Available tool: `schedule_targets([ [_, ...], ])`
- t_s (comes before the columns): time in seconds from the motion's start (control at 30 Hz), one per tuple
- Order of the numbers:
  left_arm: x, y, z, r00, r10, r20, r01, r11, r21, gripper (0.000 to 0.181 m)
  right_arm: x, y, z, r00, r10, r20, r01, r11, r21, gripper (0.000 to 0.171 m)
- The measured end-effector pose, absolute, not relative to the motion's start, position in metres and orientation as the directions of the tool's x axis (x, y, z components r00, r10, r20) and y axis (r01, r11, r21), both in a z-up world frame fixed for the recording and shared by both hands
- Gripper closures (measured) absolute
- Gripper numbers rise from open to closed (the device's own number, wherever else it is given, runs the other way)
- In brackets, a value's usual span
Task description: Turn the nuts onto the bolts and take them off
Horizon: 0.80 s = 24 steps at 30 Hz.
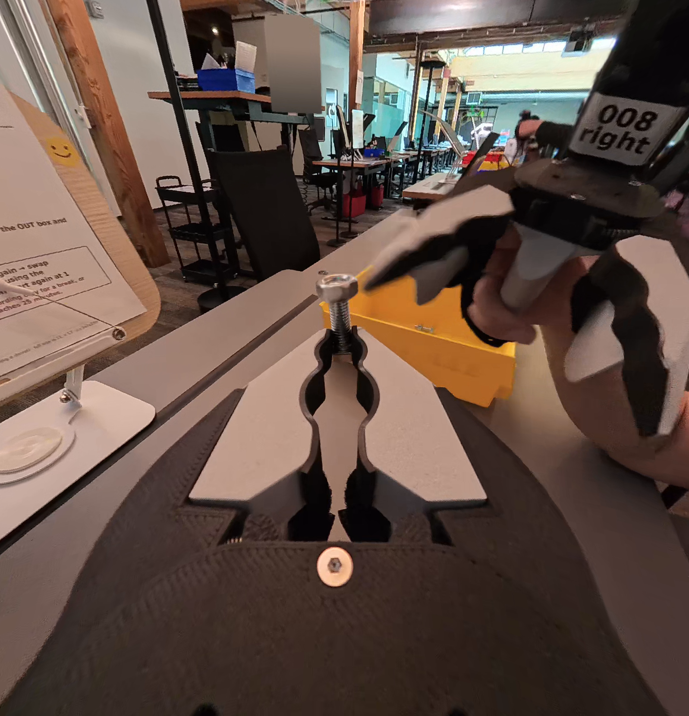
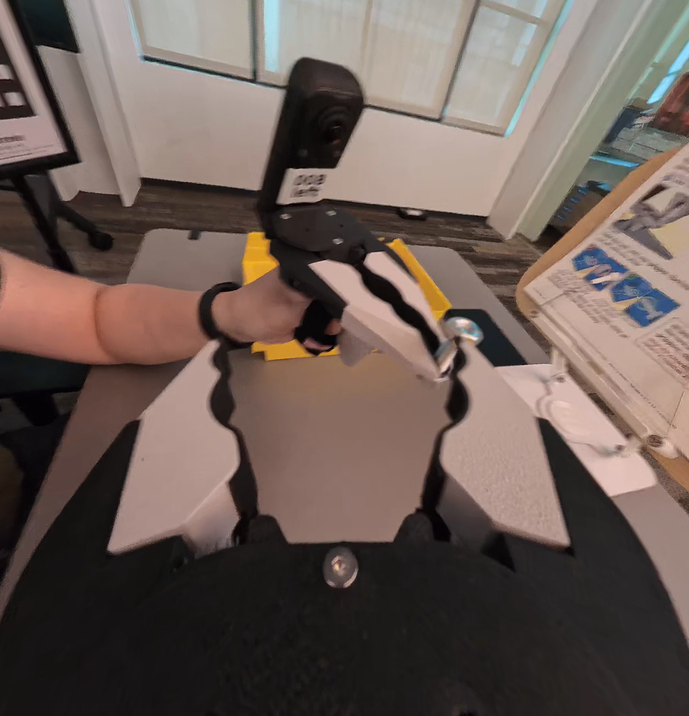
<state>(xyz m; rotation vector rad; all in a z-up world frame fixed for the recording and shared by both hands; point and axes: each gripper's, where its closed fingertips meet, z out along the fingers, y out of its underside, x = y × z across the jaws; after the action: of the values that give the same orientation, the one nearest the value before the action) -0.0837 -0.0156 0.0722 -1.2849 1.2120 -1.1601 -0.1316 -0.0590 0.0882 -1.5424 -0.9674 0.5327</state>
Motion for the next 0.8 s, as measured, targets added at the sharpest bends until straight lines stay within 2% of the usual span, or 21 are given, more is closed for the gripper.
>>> schedule_targets([
  [0.03,-0.085,-0.014,0.073,0.044,-0.999,0.025,-0.055,-0.027,-0.998,0.174,-0.134,-0.07,0.089,0.517,0.844,0.145,0.277,-0.005,-0.961,0.073],
  [0.1,-0.085,-0.016,0.075,0.032,-0.999,0.032,-0.05,-0.033,-0.998,0.174,-0.132,-0.073,0.101,0.534,0.84,0.093,0.206,-0.023,-0.978,0.071],
  [0.2,-0.08,-0.028,0.075,-0.005,-1.0,0.025,-0.052,-0.024,-0.998,0.174,-0.121,-0.054,0.109,0.622,0.765,0.167,0.186,0.063,-0.981,0.048],
  [0.33,-0.079,-0.035,0.077,-0.016,-1.0,0.008,-0.05,-0.008,-0.999,0.174,-0.137,-0.06,0.098,0.551,0.826,0.12,0.18,0.023,-0.983,0.04],
  [0.4,-0.082,-0.029,0.079,0.012,-1.0,0.004,-0.047,-0.005,-0.999,0.174,-0.135,-0.065,0.1,0.568,0.817,0.103,0.199,-0.016,-0.98,0.041],
  [0.47,-0.087,-0.02,0.082,0.037,-0.999,0.02,-0.026,-0.021,-0.999,0.175,-0.142,-0.095,0.101,0.477,0.879,0.006,0.205,-0.105,-0.973,0.064],
  [0.53,-0.09,-0.02,0.087,0.016,-0.999,0.044,-0.008,-0.044,-0.999,0.175,-0.141,-0.1,0.113,0.494,0.87,0.001,0.157,-0.088,-0.984,0.062],
  [0.6,-0.089,-0.024,0.087,0.006,-0.999,0.034,-0.015,-0.034,-0.999,0.174,-0.13,-0.081,0.119,0.603,0.787,0.133,0.183,0.026,-0.983,0.05],
  [0.67,-0.086,-0.034,0.087,-0.017,-1.0,0.014,-0.02,-0.014,-1.0,0.174,-0.124,-0.064,0.114,0.652,0.733,0.197,0.227,0.059,-0.972,0.046],
  [0.8,-0.082,-0.05,0.09,-0.051,-0.999,0.01,-0.017,-0.009,-1.0,0.174,-0.142,-0.067,0.102,0.567,0.822,0.057,0.164,-0.044,-0.985,0.043],
])
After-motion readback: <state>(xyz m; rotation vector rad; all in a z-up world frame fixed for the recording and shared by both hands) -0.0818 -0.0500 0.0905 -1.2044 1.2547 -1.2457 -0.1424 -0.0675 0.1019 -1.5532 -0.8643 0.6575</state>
